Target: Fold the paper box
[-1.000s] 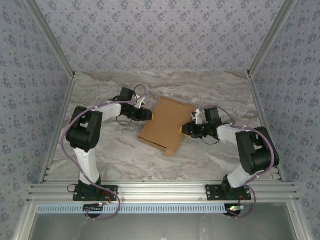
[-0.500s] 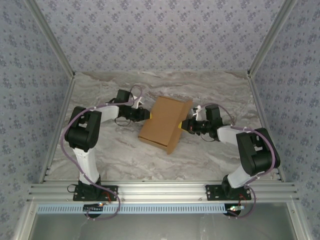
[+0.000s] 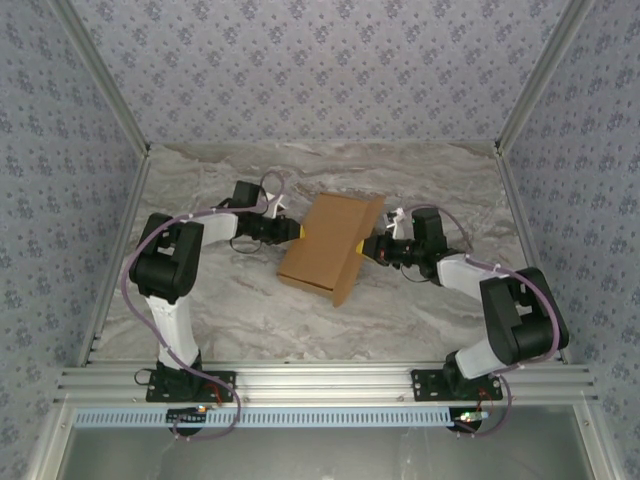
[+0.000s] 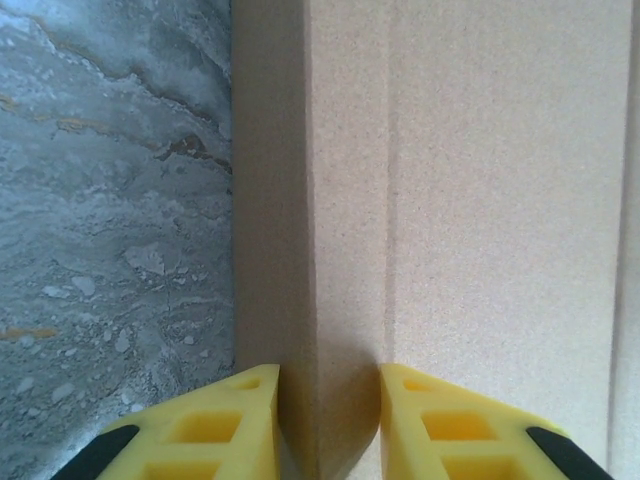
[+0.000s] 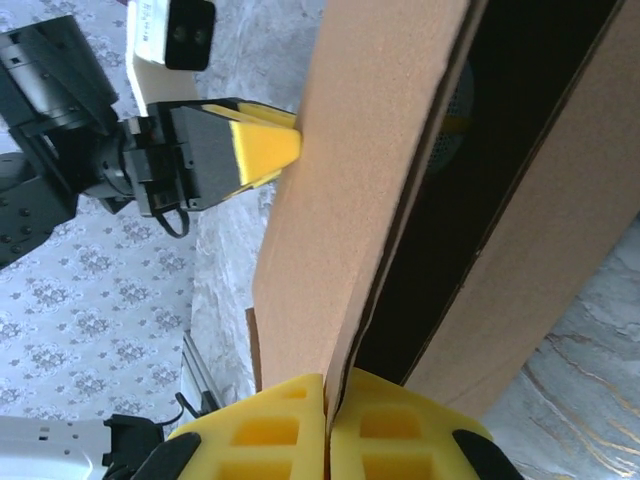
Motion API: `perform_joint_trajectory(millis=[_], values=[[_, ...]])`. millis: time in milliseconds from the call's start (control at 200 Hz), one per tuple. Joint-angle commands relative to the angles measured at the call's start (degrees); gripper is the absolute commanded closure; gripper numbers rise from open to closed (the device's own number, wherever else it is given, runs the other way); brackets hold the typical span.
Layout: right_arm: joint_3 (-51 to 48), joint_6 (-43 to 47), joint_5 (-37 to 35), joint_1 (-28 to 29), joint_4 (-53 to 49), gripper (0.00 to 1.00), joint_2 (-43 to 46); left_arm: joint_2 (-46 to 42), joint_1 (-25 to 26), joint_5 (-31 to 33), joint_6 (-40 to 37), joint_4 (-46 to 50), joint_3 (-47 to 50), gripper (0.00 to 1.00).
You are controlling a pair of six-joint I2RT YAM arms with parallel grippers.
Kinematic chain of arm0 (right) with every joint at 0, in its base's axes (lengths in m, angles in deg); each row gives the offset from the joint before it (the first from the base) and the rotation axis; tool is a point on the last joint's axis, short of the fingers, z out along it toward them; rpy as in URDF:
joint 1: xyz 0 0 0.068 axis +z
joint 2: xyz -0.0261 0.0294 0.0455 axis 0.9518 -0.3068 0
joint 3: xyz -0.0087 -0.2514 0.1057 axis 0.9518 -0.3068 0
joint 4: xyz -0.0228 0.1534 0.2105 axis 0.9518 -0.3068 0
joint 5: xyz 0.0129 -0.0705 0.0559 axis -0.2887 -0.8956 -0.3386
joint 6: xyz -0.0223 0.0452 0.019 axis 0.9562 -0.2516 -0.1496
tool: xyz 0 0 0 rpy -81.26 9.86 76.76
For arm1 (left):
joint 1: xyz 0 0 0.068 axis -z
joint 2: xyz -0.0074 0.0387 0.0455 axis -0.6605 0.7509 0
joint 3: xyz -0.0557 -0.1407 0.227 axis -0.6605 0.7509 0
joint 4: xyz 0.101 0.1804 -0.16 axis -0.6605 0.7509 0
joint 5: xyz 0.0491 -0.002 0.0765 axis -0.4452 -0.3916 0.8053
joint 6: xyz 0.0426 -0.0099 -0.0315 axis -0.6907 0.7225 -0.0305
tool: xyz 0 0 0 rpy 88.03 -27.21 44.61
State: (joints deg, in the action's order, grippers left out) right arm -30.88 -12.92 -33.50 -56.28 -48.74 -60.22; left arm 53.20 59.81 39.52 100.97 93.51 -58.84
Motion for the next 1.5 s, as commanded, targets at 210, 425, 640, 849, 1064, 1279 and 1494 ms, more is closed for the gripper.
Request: perform_joint_trajectory(millis=[210, 425, 640, 849, 1064, 1279, 1494], values=[[2.81, 2.31, -1.53, 1.36, 0.56, 0.93, 4.31, 2.08, 3.54, -2.83, 0.75, 3.37, 2.08, 0.74], [3.12, 2.05, -2.48, 1.62, -0.28, 0.93, 5.54, 2.91, 4.02, -3.01, 1.19, 2.69, 1.83, 0.74], [3.96, 1.72, -3.75, 2.41, -0.71, 0.92, 5.94, 3.67, 4.17, -3.58, 2.75, 0.62, 2.03, 0.74], [5.36, 1.78, -5.68, 2.96, -1.84, 0.92, 5.84, 4.45, 4.72, -4.17, 3.98, -1.13, 2.09, 0.75], [7.4, 1.78, -8.55, 4.04, -4.94, 0.92, 4.94, 5.43, 5.24, -4.68, 5.39, -2.94, 1.62, 0.75], [9.83, 2.22, -14.16, 5.32, -11.37, 0.91, 3.28, 6.79, 5.34, -4.51, 6.11, -3.47, 0.53, 0.75], [10.63, 1.86, -18.76, 7.25, -13.35, 0.91, 0.94, 7.9, 4.97, -3.12, 7.3, -3.92, -0.64, 0.75]])
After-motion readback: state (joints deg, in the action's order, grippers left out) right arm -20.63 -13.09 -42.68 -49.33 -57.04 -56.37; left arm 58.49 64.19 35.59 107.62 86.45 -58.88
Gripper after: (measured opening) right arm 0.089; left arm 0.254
